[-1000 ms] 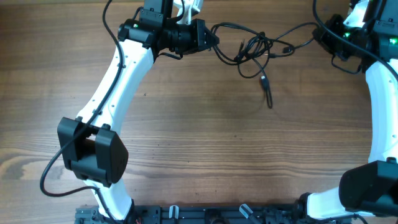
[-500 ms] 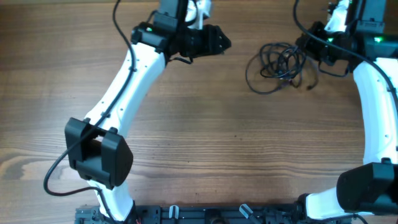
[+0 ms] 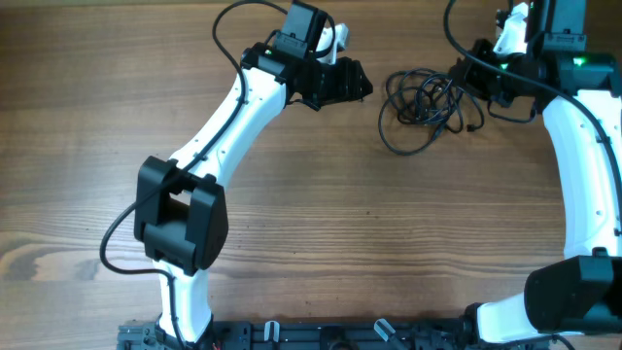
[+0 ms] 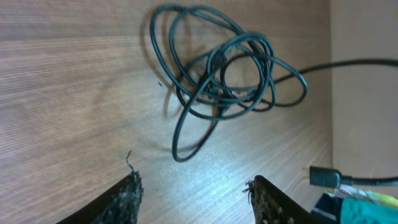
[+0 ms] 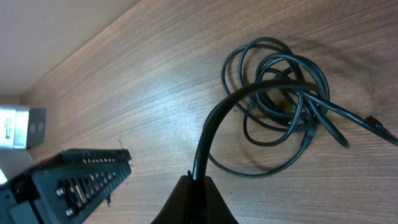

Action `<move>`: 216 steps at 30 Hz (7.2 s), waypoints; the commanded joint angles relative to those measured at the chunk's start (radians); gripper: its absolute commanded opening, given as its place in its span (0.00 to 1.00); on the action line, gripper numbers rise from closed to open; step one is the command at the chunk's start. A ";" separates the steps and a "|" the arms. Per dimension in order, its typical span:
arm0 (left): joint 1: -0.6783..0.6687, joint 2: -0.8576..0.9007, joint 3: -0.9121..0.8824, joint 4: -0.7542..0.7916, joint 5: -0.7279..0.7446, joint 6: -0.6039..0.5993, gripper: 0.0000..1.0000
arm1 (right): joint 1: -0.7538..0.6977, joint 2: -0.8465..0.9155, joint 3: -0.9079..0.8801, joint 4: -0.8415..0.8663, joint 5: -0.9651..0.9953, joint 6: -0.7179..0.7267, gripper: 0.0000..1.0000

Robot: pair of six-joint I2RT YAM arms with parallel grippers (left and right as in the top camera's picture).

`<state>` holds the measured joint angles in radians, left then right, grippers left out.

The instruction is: Untangle cables

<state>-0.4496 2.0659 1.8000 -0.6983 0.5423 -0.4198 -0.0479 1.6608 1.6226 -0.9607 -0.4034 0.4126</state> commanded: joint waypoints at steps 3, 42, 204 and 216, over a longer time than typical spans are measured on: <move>0.070 0.003 0.003 0.007 -0.035 -0.006 0.63 | 0.023 -0.006 0.006 -0.002 0.053 -0.042 0.39; -0.294 0.293 0.003 0.486 -0.540 -0.018 0.75 | -0.151 0.001 0.006 -0.097 0.230 -0.020 0.73; 0.375 -0.526 0.007 -0.058 -0.099 0.187 0.04 | 0.251 0.202 0.086 0.010 0.027 -0.097 0.48; 0.333 -0.526 0.006 -0.088 -0.060 0.188 0.04 | 0.249 0.198 0.182 -0.081 -0.106 -0.255 0.80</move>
<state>-0.1123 1.5391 1.8011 -0.7860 0.4591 -0.2226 0.2062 1.8477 1.7443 -1.0336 -0.4492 0.2165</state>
